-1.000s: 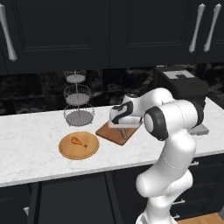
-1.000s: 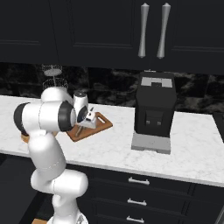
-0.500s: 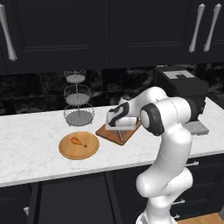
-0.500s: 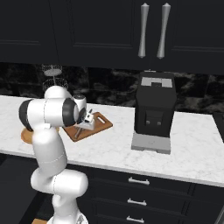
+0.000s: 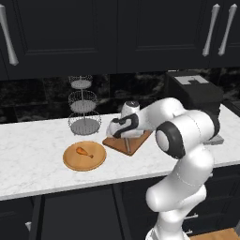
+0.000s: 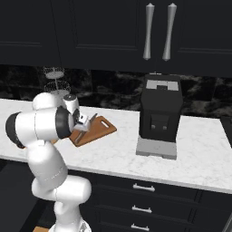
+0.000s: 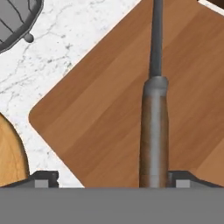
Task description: Pick up the knife from the drawer and place it on the cutting board. Then place the meat from the plate to the cutting board.
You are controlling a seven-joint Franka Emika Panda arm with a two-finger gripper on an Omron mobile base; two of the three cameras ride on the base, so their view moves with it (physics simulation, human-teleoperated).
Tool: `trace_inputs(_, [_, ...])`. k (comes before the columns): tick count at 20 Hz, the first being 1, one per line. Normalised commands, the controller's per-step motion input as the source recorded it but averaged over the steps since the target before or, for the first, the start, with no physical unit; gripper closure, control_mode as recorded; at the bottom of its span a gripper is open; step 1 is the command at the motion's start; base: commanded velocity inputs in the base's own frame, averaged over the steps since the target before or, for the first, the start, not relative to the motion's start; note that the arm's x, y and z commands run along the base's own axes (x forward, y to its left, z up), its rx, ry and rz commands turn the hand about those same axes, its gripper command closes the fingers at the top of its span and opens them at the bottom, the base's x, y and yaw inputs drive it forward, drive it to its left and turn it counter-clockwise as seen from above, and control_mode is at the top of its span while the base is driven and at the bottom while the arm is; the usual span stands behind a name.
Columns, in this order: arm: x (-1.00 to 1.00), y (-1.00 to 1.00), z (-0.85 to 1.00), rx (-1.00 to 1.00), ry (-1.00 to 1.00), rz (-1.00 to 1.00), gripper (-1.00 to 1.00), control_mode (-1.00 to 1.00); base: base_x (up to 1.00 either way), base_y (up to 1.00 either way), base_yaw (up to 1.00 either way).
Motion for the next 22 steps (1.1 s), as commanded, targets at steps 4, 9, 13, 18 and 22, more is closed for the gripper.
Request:
trace_inputs(4, [-0.42, 0.46, 0.51, 0.00, -0.18, 0.00, -1.00, -1.00, 0.00, 0.00, 0.00])
trace_inputs(9, [-0.10, 0.73, 0.17, -0.02, -0.05, 0.09, -1.00, -1.00, 0.00, 0.00, 0.00])
trace_inputs(13, [0.16, 0.76, 0.00, 0.00, 0.05, 0.31, -1.00, -1.00, 0.00, 0.00, 0.00])
trace_inputs(18, [0.10, 0.65, 0.00, -0.01, 0.05, 0.41, -1.00, -1.00, 0.00, 0.00, 0.00])
trace_inputs(22, [-0.06, 0.57, -0.10, -0.08, 0.00, 0.36, -1.00, -1.00, 0.00, 0.00, 0.00])
